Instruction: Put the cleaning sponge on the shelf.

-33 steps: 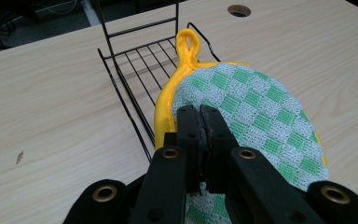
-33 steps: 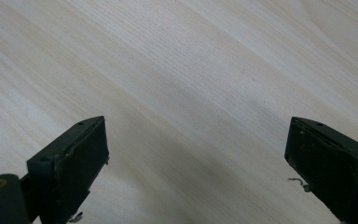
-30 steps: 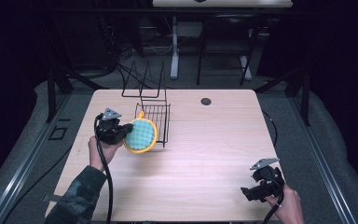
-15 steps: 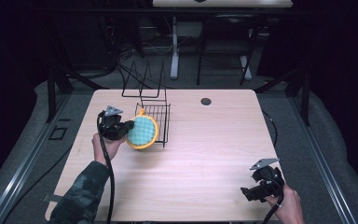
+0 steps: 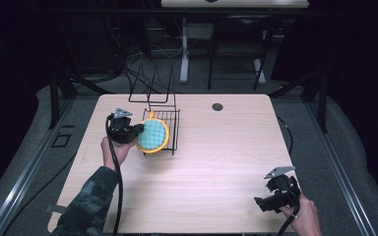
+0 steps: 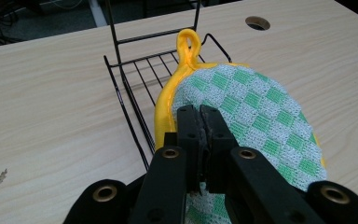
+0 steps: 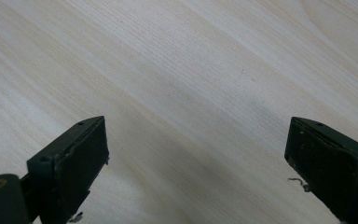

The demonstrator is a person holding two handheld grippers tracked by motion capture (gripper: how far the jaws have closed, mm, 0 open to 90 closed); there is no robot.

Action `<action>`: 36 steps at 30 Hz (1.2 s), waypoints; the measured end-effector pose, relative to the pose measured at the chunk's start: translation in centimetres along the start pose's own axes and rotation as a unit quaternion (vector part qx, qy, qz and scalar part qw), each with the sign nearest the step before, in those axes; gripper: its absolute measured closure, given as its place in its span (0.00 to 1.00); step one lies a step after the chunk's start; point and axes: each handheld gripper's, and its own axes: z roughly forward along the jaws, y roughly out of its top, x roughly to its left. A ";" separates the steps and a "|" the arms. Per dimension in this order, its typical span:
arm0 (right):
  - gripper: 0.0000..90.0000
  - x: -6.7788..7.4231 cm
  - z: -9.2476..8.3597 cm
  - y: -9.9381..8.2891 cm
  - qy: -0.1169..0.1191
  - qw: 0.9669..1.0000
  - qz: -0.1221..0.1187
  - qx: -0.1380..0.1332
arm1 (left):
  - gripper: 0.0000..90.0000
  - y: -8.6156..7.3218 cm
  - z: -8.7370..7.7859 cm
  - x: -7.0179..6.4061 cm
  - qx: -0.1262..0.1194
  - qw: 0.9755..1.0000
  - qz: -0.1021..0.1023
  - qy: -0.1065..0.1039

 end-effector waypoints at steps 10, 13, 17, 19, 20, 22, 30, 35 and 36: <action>0.06 0.0 0.0 0.0 0.002 1.000 0.001 0.001 | 0.98 0.3 1.1 -0.1 -0.001 1.000 0.000 0.003; 0.06 0.0 0.0 0.0 0.002 1.000 0.000 0.001 | 0.98 0.4 1.3 -0.1 -0.004 1.000 -0.003 0.004; 0.06 0.1 0.0 0.0 0.002 1.000 0.001 0.001 | 0.98 0.3 1.9 0.1 -0.001 1.000 -0.001 0.010; 0.06 0.1 0.0 0.0 0.002 1.000 0.001 0.002 | 0.98 0.3 2.0 0.1 -0.001 1.000 -0.002 0.010; 0.06 0.1 0.0 0.0 0.002 1.000 0.002 0.000 | 0.98 0.3 2.2 0.0 -0.001 1.000 -0.004 0.011; 0.06 0.1 0.0 0.0 0.002 1.000 0.000 0.001 | 0.98 0.3 2.5 0.0 -0.002 1.000 -0.004 0.013; 0.06 0.0 0.1 0.0 0.002 1.000 -0.001 0.001 | 0.98 0.2 3.3 0.2 -0.001 1.000 -0.014 0.019; 0.06 0.0 0.1 0.0 0.003 1.000 -0.001 0.001 | 0.98 0.2 3.9 0.2 -0.003 1.000 -0.015 0.022; 0.06 0.0 0.1 0.0 0.003 1.000 -0.001 0.001 | 0.98 0.2 4.0 0.1 -0.007 1.000 -0.019 0.023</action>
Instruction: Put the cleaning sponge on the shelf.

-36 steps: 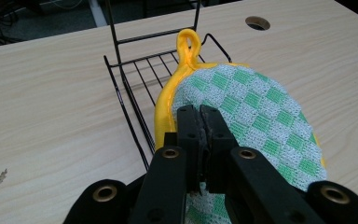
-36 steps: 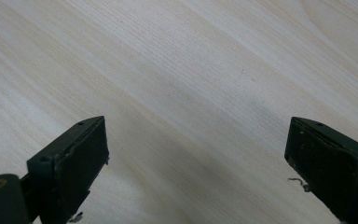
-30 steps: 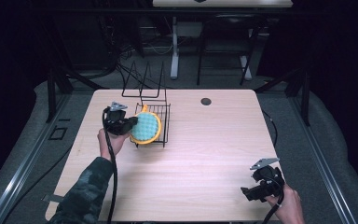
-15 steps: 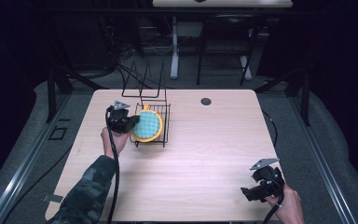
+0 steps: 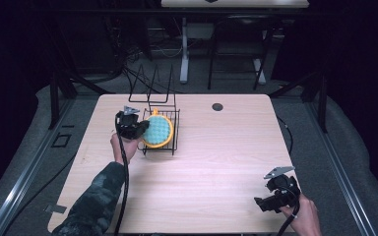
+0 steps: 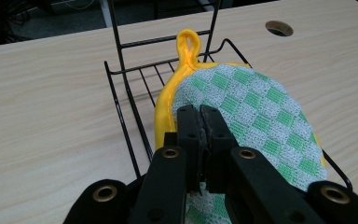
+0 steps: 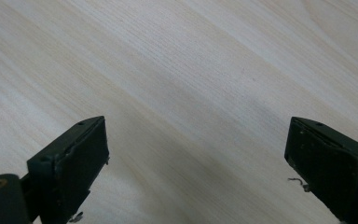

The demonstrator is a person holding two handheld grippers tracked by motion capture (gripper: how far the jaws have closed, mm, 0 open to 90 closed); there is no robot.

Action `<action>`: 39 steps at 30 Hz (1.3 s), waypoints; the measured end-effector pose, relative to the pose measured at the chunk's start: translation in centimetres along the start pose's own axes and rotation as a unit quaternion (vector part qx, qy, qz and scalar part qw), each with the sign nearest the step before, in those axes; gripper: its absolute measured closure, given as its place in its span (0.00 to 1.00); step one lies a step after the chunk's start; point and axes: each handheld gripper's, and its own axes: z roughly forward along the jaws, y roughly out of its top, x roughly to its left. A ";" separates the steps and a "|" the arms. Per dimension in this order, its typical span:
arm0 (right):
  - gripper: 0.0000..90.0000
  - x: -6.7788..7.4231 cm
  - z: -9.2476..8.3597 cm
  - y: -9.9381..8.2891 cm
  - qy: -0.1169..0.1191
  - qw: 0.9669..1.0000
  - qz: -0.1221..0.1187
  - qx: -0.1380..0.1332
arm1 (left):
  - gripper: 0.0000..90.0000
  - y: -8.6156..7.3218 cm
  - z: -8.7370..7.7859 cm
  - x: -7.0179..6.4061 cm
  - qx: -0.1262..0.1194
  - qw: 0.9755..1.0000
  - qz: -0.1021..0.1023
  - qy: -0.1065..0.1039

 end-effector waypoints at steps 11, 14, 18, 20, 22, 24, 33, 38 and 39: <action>0.06 0.0 -0.1 -0.1 -0.002 1.000 0.003 0.001 | 0.98 0.0 1.5 -0.2 0.012 1.000 -0.001 0.006; 0.06 0.0 -0.1 -0.2 -0.001 1.000 0.001 0.001 | 0.98 -0.2 1.9 0.0 0.023 1.000 -0.003 0.011; 0.06 0.0 -0.1 -0.2 -0.001 1.000 0.001 0.002 | 0.98 -0.4 2.4 0.3 0.031 0.999 -0.006 0.010; 0.06 0.0 -0.1 -0.2 -0.002 1.000 0.001 0.001 | 0.98 -0.4 2.6 0.3 0.036 0.999 -0.007 0.008; 0.06 0.1 -0.1 -0.2 -0.003 1.000 0.001 0.001 | 0.97 -0.4 2.8 0.4 0.038 0.999 -0.007 0.008; 0.06 0.1 -0.1 -0.2 -0.004 1.000 0.001 0.001 | 0.97 -0.4 3.0 0.4 0.041 0.999 -0.007 0.007; 0.06 0.1 -0.1 -0.2 -0.004 1.000 -0.001 -0.001 | 0.96 -0.4 3.6 0.6 0.047 0.999 -0.005 0.007; 0.06 0.1 -0.2 -0.2 -0.004 1.000 0.001 0.000 | 0.81 -0.2 3.4 0.9 0.045 0.999 -0.003 -0.001; 0.06 0.1 -0.2 -0.2 -0.004 1.000 0.000 0.000 | 0.75 -0.1 3.3 0.9 0.044 0.999 -0.002 0.000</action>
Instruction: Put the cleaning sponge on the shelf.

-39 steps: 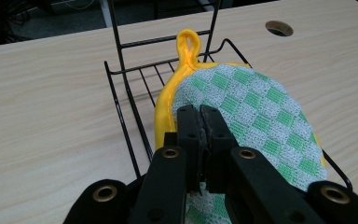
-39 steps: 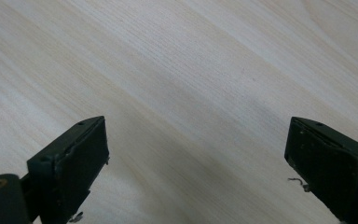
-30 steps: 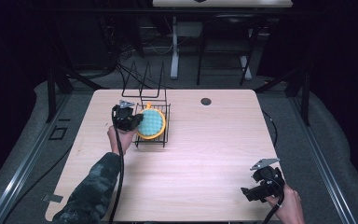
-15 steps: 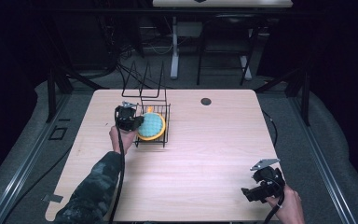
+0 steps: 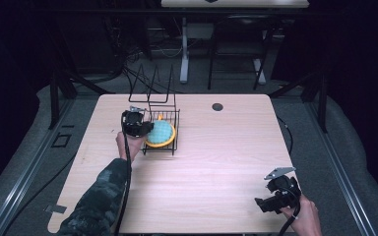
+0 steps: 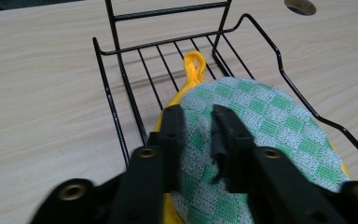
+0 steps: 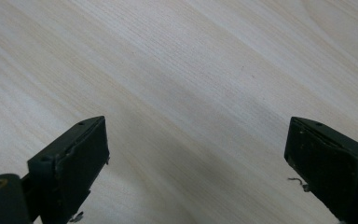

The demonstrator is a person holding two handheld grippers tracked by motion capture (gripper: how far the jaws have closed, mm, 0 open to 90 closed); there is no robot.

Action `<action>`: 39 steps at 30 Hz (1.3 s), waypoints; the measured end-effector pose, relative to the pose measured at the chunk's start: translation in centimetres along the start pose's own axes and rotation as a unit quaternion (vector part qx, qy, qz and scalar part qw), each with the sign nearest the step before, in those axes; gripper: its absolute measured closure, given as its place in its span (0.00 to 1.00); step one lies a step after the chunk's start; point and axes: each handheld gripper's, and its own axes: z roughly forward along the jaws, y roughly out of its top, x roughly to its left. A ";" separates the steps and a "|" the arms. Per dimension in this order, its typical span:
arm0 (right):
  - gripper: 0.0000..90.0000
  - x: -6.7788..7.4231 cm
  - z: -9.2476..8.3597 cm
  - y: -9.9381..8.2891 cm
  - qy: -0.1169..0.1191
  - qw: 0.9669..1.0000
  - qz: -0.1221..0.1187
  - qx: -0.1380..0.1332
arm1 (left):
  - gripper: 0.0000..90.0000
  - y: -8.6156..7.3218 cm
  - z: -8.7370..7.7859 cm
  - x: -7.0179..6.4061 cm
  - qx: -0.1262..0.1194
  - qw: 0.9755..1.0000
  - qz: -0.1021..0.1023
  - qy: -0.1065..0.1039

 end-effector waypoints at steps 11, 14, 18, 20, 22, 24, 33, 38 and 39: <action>0.06 -0.1 -0.1 0.0 0.000 1.000 -0.001 -0.003 | 0.26 0.1 -1.7 0.0 0.003 1.000 -0.003 0.000; 0.06 0.0 0.0 0.0 0.000 1.000 -0.001 -0.004 | 0.21 0.1 -2.5 0.2 -0.004 1.000 -0.011 0.001; 0.06 -0.1 -0.1 0.1 -0.001 1.000 -0.002 -0.005 | 0.18 -0.3 -3.2 0.0 -0.006 1.000 -0.007 0.003; 0.06 0.0 -0.1 0.1 0.000 1.000 0.000 -0.006 | 0.17 -0.6 -3.6 -0.2 -0.009 1.000 -0.005 0.002; 0.06 0.0 -0.1 0.1 0.001 1.000 0.000 -0.006 | 0.16 -0.6 -3.8 -0.3 -0.011 1.000 -0.008 0.002; 0.06 0.0 -0.1 0.1 0.001 1.000 -0.002 -0.007 | 0.16 -0.8 -4.2 -0.3 -0.012 1.000 -0.004 0.000; 0.06 0.0 -0.2 0.2 0.004 1.000 -0.001 -0.006 | 0.09 -1.4 -6.4 -1.4 -0.016 1.000 0.013 -0.005; 0.06 0.0 -0.3 0.2 0.004 1.000 0.000 -0.007 | 0.06 -2.0 -7.4 -1.4 -0.011 1.000 0.020 -0.006; 0.06 0.0 -0.3 0.2 0.004 1.000 0.000 -0.006 | 0.06 -2.2 -7.7 -1.4 -0.011 1.000 0.021 -0.004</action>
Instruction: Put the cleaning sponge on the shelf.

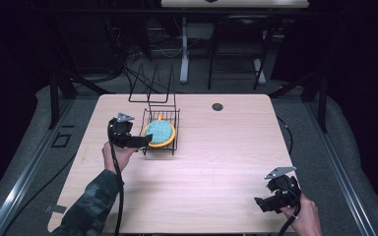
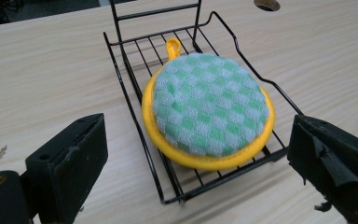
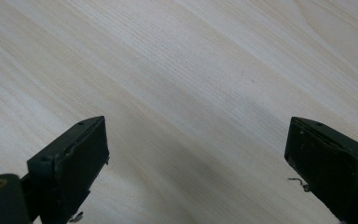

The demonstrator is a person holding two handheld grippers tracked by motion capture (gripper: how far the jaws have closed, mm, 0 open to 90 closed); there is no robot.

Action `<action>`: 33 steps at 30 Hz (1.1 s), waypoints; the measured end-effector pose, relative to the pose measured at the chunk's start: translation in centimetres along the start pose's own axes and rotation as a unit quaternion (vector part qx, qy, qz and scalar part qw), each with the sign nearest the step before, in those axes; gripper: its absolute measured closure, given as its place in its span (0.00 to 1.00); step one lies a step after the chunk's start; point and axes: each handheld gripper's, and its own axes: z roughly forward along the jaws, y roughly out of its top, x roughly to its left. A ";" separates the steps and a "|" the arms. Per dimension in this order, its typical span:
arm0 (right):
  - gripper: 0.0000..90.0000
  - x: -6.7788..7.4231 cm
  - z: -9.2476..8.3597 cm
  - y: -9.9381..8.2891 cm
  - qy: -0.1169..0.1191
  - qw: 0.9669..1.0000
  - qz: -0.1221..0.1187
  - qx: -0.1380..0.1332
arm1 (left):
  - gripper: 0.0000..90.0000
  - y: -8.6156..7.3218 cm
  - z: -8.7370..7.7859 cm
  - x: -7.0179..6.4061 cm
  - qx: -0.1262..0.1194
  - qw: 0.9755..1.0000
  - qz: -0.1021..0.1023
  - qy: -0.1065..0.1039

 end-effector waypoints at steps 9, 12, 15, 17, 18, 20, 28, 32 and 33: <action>0.06 0.0 -0.1 0.0 -0.001 1.000 0.000 0.000 | 0.00 -2.0 -2.0 0.5 0.016 1.000 0.003 0.020; 0.06 0.0 -0.1 0.0 -0.001 1.000 0.000 0.000 | 0.00 -3.2 -2.5 0.6 0.028 0.999 0.011 0.024; 0.06 0.0 -0.1 0.0 -0.001 1.000 0.000 0.000 | 0.00 -4.1 -2.6 0.5 0.044 0.999 0.017 0.023; 0.06 0.0 0.0 0.1 -0.001 1.000 0.000 0.000 | 0.00 -4.3 -2.6 0.4 0.048 0.998 0.021 0.024; 0.06 0.1 0.0 0.0 0.001 1.000 0.001 -0.001 | 0.00 -4.5 -2.8 0.4 0.050 0.998 0.022 0.025; 0.06 0.1 0.0 0.0 0.001 1.000 0.002 -0.001 | 0.00 -4.9 -3.0 0.3 0.051 0.998 0.023 0.026; 0.06 0.1 0.2 0.0 -0.003 1.000 -0.001 0.004 | 0.00 -7.2 -3.7 -0.3 0.083 0.996 0.032 0.023; 0.06 0.1 0.3 -0.1 -0.003 1.000 -0.001 0.006 | 0.00 -7.9 -4.0 -0.3 0.088 0.995 0.030 0.025; 0.06 0.1 0.3 -0.1 -0.003 1.000 0.000 0.005 | 0.00 -8.0 -4.1 -0.3 0.091 0.995 0.030 0.024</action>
